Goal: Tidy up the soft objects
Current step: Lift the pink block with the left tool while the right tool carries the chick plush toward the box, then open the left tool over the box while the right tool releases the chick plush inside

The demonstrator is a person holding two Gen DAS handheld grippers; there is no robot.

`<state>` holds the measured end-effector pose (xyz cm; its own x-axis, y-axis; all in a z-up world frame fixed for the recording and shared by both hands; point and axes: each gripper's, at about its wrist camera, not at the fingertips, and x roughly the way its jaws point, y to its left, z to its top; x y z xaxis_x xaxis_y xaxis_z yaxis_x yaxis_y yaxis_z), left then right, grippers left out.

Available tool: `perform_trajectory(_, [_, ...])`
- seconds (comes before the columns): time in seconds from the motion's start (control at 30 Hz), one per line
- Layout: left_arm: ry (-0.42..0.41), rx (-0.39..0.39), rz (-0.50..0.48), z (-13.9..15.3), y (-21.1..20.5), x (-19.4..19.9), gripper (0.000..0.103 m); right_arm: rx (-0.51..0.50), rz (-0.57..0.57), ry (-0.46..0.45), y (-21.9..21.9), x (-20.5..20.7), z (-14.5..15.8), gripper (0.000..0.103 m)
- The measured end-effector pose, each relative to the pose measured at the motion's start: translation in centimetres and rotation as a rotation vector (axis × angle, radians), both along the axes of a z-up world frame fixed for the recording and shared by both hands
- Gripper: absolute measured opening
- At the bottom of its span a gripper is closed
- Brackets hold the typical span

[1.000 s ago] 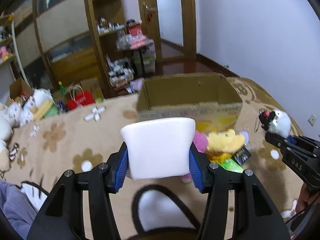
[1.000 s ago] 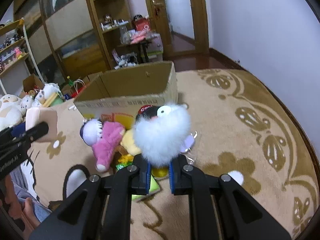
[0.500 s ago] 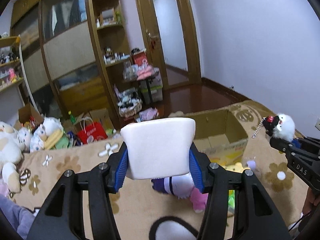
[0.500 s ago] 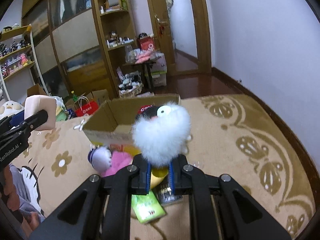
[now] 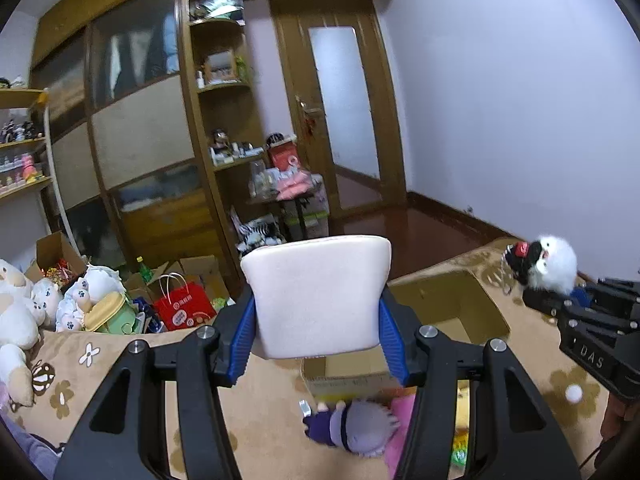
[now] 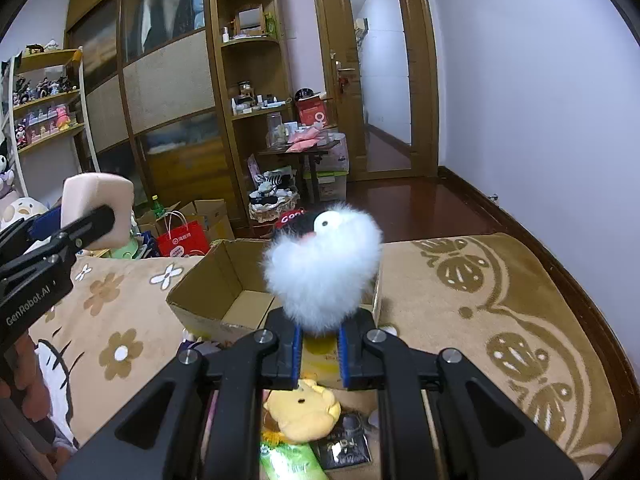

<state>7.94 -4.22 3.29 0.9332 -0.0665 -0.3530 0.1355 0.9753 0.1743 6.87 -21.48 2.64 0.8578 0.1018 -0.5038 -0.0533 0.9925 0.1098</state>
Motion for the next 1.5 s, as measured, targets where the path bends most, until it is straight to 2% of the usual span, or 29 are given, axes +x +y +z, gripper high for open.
perform_trajectory(0.17, [-0.015,0.006,-0.002,-0.6,-0.3,1.3,0.053,-0.002,0.007,0.015,0.1,1.2,-0.9,0.015])
perform_trajectory(0.4, [0.029,-0.007,0.004,-2.4,-0.6,3.8,0.054,0.002,0.019,0.042,-0.2,3.0,-2.4,0.015])
perform_trajectory(0.7, [0.126,-0.063,0.004,-5.3,-0.5,7.2,0.054,0.043,0.056,0.069,-0.3,4.5,-4.8,0.015])
perform_trajectory(0.9, [0.189,-0.054,-0.022,-6.9,-1.4,9.3,0.055,0.061,0.069,0.093,-0.4,5.6,-6.1,0.015])
perform_trajectory(1.03, [0.264,-0.045,-0.046,-7.4,-2.3,10.6,0.058,0.048,0.067,0.11,-0.4,5.7,-6.7,0.016])
perform_trajectory(1.23, [0.296,-0.023,-0.043,-8.4,-2.6,11.4,0.062,0.067,0.056,0.127,-0.4,6.2,-7.1,0.019])
perform_trajectory(1.37, [0.333,-0.037,-0.053,-8.9,-2.7,11.5,0.07,0.066,0.05,0.138,-0.7,6.2,-7.4,0.02])
perform_trajectory(1.4, [0.335,-0.037,-0.055,-8.9,-2.8,11.5,0.079,0.069,0.046,0.141,-0.8,6.2,-7.4,0.02])
perform_trajectory(1.5, [0.264,-0.01,-0.045,-8.4,-2.8,10.6,0.094,0.083,0.035,0.15,-1.2,6.1,-7.5,0.022])
